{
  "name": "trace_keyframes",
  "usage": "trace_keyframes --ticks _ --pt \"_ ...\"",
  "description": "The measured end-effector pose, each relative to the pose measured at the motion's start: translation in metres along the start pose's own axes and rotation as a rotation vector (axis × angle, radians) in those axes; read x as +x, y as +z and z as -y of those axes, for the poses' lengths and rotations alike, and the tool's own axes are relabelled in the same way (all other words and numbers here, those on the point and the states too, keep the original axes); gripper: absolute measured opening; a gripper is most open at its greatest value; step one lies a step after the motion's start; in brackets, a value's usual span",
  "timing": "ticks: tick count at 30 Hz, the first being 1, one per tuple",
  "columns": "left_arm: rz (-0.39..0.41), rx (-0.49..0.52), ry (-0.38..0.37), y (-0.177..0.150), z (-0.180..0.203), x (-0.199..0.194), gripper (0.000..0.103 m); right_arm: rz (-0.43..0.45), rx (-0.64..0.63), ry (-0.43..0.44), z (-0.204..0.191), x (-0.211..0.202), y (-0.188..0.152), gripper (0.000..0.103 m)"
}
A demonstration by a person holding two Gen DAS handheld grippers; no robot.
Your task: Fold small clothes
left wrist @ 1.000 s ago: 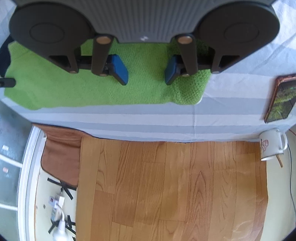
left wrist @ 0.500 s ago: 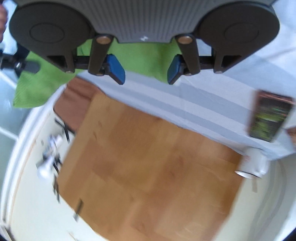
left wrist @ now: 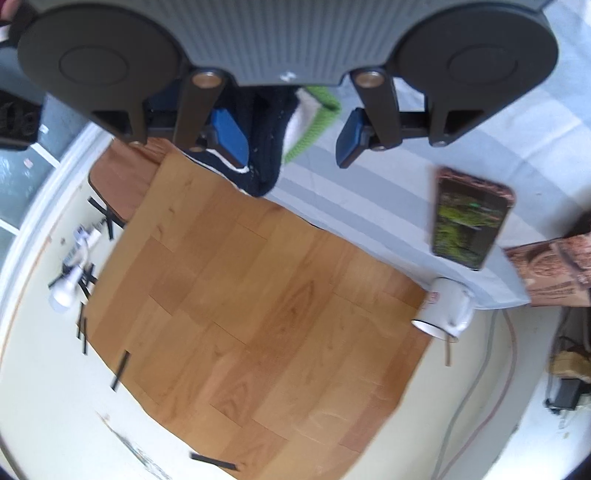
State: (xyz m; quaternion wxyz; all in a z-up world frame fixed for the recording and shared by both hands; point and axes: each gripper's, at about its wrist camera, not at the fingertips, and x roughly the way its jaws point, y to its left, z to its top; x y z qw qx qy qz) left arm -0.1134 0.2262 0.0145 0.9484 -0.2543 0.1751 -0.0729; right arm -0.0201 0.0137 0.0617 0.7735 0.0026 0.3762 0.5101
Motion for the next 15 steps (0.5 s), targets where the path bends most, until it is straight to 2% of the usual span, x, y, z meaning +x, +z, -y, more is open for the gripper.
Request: trace_keyframes --ticks 3,6,8,11,15 --pt "-0.01 0.024 -0.022 -0.003 0.012 0.007 0.054 0.074 0.022 0.012 0.007 -0.032 0.005 0.055" --pt "-0.013 0.067 -0.015 -0.009 0.023 0.009 0.054 0.177 0.115 -0.086 0.03 -0.063 0.015 0.043" --pt "-0.021 0.097 -0.002 -0.014 0.03 0.011 0.054 0.213 0.199 -0.151 0.054 -0.073 0.022 0.036" --pt "-0.036 0.138 0.02 -0.021 0.04 0.014 0.053 0.217 0.263 -0.195 0.084 -0.064 0.026 0.034" --pt "-0.089 0.189 0.119 -0.033 0.041 0.025 0.05 0.135 0.278 -0.274 0.108 -0.031 0.018 0.031"
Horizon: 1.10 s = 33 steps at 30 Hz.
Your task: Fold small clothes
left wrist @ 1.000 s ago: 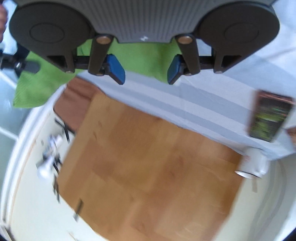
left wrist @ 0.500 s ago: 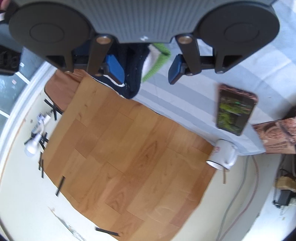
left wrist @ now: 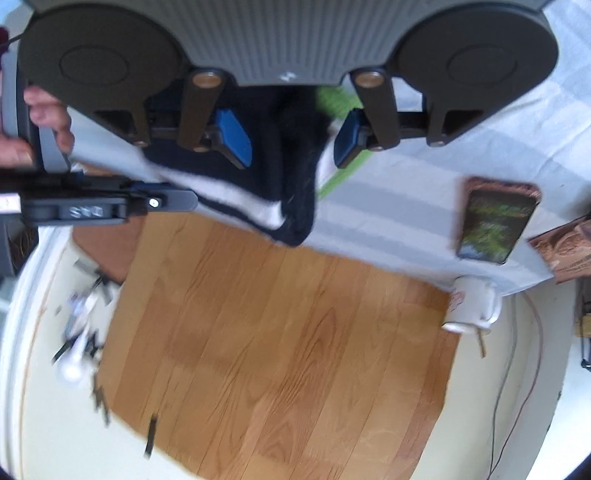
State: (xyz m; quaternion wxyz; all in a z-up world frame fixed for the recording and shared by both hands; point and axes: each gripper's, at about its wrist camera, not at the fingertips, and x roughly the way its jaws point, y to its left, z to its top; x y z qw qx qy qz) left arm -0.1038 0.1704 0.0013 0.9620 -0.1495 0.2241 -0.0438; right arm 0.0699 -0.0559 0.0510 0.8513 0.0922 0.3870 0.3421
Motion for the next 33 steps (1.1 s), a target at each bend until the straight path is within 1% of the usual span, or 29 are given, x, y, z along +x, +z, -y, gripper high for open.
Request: trace_keyframes --ticks 1,2,4,5,6,8,12,14,17,20,21,22,23,24,26,27,28,29,31,33 --pt "-0.022 -0.004 0.027 -0.003 -0.003 0.004 0.05 -0.021 0.01 -0.016 0.005 0.009 -0.003 0.031" --pt "-0.041 -0.017 0.047 -0.006 -0.008 0.008 0.05 -0.024 0.028 -0.009 0.012 0.014 -0.007 0.031" --pt "-0.052 -0.054 0.053 -0.01 -0.018 0.008 0.049 -0.006 0.03 -0.011 0.015 0.022 -0.014 0.031" --pt "-0.069 -0.065 0.072 -0.01 -0.021 0.01 0.048 0.004 0.013 -0.025 0.013 0.024 -0.015 0.031" --pt "-0.086 -0.079 0.07 -0.011 -0.025 0.012 0.048 0.009 0.005 -0.028 0.013 0.025 -0.017 0.031" --pt "-0.09 -0.1 0.056 -0.011 -0.029 0.012 0.048 0.022 0.006 -0.026 0.017 0.021 -0.018 0.032" --pt "-0.082 -0.069 0.077 -0.011 -0.023 0.012 0.049 0.054 -0.014 -0.037 0.016 0.022 -0.023 0.032" --pt "-0.081 -0.071 0.078 -0.011 -0.023 0.012 0.05 0.07 -0.029 -0.046 0.014 0.024 -0.026 0.032" --pt "-0.087 -0.101 0.062 -0.009 -0.028 0.014 0.051 0.094 -0.044 -0.05 0.014 0.022 -0.029 0.032" --pt "-0.095 -0.131 0.04 -0.009 -0.033 0.014 0.053 0.121 -0.035 -0.031 0.017 0.016 -0.032 0.033" --pt "-0.098 -0.137 0.028 -0.008 -0.035 0.013 0.055 0.126 -0.02 -0.021 0.018 0.012 -0.031 0.036" --pt "-0.102 -0.144 0.016 -0.008 -0.037 0.01 0.059 0.133 0.005 -0.012 0.02 0.004 -0.03 0.037" --pt "-0.097 -0.155 -0.005 -0.006 -0.039 0.005 0.061 0.142 0.037 0.003 0.021 -0.006 -0.028 0.046" --pt "-0.082 -0.165 -0.032 -0.004 -0.041 -0.001 0.063 0.159 0.078 0.03 0.025 -0.018 -0.028 0.06" --pt "-0.043 -0.175 -0.083 0.004 -0.043 -0.012 0.083 0.219 0.144 0.084 0.035 -0.045 -0.029 0.067" --pt "-0.028 -0.177 -0.104 0.008 -0.044 -0.016 0.099 0.238 0.174 0.092 0.041 -0.057 -0.032 0.069" --pt "-0.022 -0.175 -0.129 0.012 -0.043 -0.016 0.103 0.245 0.211 0.089 0.048 -0.067 -0.035 0.071" --pt "-0.032 -0.168 -0.158 0.016 -0.043 -0.014 0.103 0.241 0.253 0.087 0.056 -0.075 -0.039 0.075" --pt "-0.092 -0.164 -0.196 0.019 -0.04 -0.001 0.103 0.195 0.352 0.116 0.073 -0.082 -0.05 0.077" --pt "-0.166 -0.173 -0.211 0.017 -0.039 0.017 0.103 0.134 0.459 0.166 0.087 -0.083 -0.064 0.077"
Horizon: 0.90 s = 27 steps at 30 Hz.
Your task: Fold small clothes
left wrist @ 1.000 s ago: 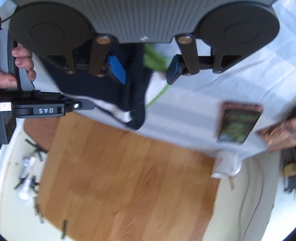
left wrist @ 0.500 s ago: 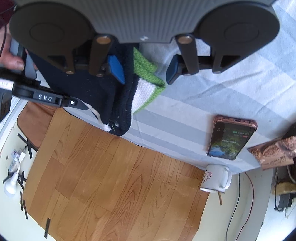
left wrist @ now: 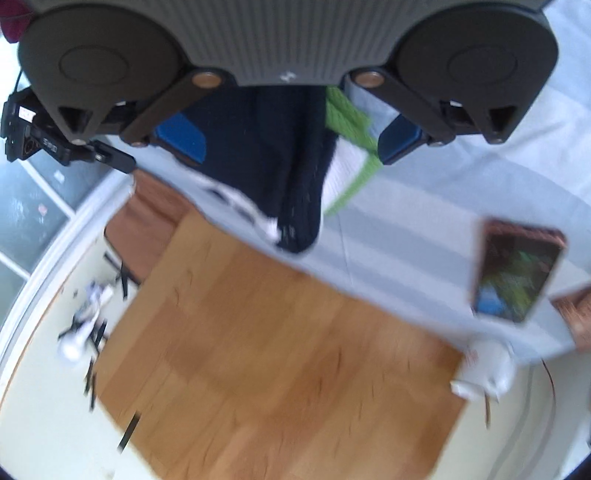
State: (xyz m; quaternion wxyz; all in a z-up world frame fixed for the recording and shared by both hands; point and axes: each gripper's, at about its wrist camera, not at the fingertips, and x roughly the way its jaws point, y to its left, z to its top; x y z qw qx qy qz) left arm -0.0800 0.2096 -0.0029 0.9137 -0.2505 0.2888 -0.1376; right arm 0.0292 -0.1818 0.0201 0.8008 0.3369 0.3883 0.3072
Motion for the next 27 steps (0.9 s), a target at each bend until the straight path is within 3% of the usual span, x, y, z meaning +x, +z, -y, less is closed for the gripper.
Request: trace_keyframes --ticks 2,5,8,11,13,18,23,27 --pt "-0.062 -0.031 -0.018 -0.002 -0.004 0.014 0.103 -0.051 0.072 0.033 0.01 0.0 -0.009 0.077" --pt "-0.114 -0.08 -0.046 -0.007 -0.011 0.026 0.101 -0.108 0.07 0.055 0.006 0.008 -0.02 0.077" --pt "-0.116 -0.115 -0.066 -0.011 -0.015 0.028 0.098 -0.169 0.061 0.088 0.0 0.027 -0.025 0.078" --pt "-0.103 -0.128 -0.065 -0.016 -0.014 0.026 0.089 -0.195 -0.007 0.05 -0.009 0.05 -0.031 0.072" --pt "-0.085 -0.119 -0.022 -0.018 -0.01 0.025 0.067 -0.197 -0.056 0.028 -0.018 0.059 -0.034 0.071" --pt "-0.051 -0.063 0.032 -0.003 0.014 0.041 0.052 -0.119 -0.173 0.021 -0.03 0.054 -0.024 0.049" --pt "-0.032 0.05 -0.01 0.051 0.051 0.088 0.048 0.104 -0.413 0.01 -0.042 0.047 0.024 0.048" --pt "0.029 0.138 -0.033 0.102 0.081 0.149 0.048 0.222 -0.449 0.006 -0.011 0.064 0.089 0.048"
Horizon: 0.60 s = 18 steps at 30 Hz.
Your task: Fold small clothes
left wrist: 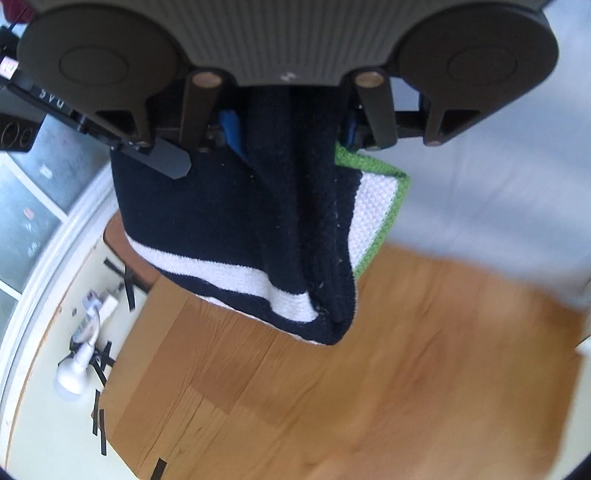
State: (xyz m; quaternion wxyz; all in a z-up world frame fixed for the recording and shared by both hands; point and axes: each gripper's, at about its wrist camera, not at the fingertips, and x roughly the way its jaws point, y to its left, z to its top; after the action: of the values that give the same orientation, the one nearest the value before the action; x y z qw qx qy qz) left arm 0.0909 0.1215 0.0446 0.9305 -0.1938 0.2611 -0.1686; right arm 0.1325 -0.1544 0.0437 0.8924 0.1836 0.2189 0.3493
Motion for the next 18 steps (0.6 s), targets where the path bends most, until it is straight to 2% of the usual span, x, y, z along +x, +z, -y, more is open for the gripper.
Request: trace_keyframes --ticks 4,9,11,13,18 --pt "0.008 -0.012 0.01 0.026 0.0 0.074 0.047 0.012 0.06 -0.04 0.068 0.042 0.02 0.048" --pt "-0.078 -0.058 0.066 0.014 -0.009 0.145 0.044 -0.062 0.126 -0.14 0.132 0.075 0.009 0.048" --pt "-0.091 -0.003 0.103 0.007 -0.005 0.154 0.044 -0.128 0.213 -0.191 0.151 0.084 0.006 0.049" --pt "-0.085 0.033 0.115 0.005 -0.001 0.154 0.046 -0.14 0.276 -0.184 0.163 0.086 0.007 0.051" --pt "-0.077 0.101 0.171 -0.001 0.014 0.157 0.058 -0.148 0.226 -0.215 0.154 0.087 0.006 0.061"
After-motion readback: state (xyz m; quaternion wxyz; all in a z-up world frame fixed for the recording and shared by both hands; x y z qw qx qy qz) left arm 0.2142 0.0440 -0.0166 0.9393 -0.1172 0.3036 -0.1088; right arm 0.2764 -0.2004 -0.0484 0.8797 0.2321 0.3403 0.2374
